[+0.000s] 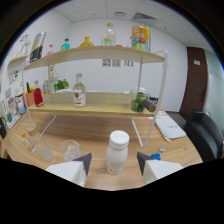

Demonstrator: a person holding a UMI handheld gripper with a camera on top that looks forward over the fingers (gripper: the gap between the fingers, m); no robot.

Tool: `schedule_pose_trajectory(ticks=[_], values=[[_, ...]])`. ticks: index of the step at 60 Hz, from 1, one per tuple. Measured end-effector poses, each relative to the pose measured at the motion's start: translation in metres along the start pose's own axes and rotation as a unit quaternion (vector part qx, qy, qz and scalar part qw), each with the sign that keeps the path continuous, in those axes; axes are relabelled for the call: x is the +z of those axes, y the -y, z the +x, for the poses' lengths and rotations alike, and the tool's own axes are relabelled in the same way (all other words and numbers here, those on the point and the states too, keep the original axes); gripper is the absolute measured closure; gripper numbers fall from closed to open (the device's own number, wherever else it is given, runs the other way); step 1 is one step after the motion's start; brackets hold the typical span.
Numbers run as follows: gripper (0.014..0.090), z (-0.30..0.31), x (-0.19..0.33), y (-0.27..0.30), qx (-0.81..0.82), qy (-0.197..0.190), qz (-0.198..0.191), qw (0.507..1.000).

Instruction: Make me a cup of Mount Fuji.

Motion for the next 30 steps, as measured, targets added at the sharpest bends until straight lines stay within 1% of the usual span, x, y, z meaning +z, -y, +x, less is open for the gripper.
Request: schedule_pose_trajectory(ticks=[3, 8, 13, 23, 30], values=[[0.0191, -0.006, -0.019, 0.006, -0.002, -0.008, -0.004, 1.0], [0.0195, -0.025, -0.049, 0.012, -0.004, -0.006, -0.009, 1.0], [0.0187, -0.047, -0.07, 0.012, -0.005, -0.003, -0.023, 1.0], [0.0187, -0.084, -0.092, 0.01, 0.006, -0.002, -0.039, 0.999], [0.0186, -0.099, -0.1, 0.01, 0.009, -0.002, -0.041, 0.999]])
